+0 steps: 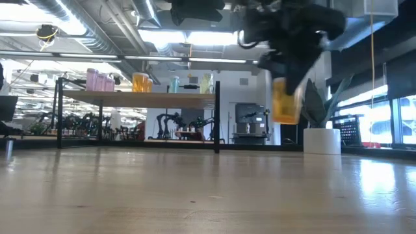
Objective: Pick and place medicine bottles onto shelf by color
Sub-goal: Put the orange pill bottle on the shelf aligned with the other orange pill bottles
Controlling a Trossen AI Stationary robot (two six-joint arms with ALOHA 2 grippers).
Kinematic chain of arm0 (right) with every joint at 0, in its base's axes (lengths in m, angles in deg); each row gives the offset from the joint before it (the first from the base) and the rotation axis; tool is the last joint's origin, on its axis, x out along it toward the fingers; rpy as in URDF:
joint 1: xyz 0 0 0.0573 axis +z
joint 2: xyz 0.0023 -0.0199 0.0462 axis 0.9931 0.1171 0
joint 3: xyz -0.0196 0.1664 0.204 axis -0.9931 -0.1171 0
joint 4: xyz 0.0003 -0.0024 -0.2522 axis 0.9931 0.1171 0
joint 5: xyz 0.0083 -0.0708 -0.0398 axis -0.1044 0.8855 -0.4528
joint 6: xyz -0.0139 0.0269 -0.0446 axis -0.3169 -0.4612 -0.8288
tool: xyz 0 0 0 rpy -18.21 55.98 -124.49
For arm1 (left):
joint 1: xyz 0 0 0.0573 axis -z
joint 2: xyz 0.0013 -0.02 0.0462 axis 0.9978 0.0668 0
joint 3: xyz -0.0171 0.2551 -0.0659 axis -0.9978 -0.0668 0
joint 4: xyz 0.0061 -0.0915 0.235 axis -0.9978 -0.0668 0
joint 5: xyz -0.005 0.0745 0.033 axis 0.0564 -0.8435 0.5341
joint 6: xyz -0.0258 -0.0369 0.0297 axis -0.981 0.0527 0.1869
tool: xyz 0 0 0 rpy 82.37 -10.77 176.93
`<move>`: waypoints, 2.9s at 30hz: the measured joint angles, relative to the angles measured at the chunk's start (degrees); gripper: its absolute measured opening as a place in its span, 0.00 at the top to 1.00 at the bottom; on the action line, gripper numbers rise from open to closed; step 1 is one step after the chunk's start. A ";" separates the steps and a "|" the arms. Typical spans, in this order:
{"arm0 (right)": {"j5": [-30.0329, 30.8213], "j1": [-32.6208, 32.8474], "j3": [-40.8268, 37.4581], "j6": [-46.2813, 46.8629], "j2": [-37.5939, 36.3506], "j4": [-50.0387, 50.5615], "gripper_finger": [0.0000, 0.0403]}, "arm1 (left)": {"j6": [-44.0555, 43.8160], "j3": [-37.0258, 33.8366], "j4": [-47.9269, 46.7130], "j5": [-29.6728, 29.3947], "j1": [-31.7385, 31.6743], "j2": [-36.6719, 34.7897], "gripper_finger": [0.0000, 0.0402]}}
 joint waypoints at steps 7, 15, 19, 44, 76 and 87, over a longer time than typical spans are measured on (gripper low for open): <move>-0.47 -1.63 6.26 -5.79 7.92 -0.58 0.47 | -2.43 0.00 -4.02 0.40 1.38 -2.02 0.64; -2.35 -2.15 7.03 -8.58 13.19 -5.62 0.49 | -6.59 -0.02 -13.17 0.50 5.64 -7.92 0.64; -4.94 -2.42 7.05 -8.52 14.64 -9.08 0.48 | -6.67 -0.01 -16.71 0.49 8.48 -11.44 0.64; -4.33 -2.50 6.94 -8.74 16.86 -9.30 0.39 | -6.46 0.00 -16.96 -0.01 11.19 -14.23 0.64; -7.51 -2.48 6.98 -8.32 16.75 -10.40 0.38 | -6.44 0.00 -16.96 0.00 11.19 -14.21 0.64; -7.51 -2.54 9.15 -7.77 16.38 -6.34 0.37 | -6.44 0.00 -16.98 0.00 11.19 -14.21 0.64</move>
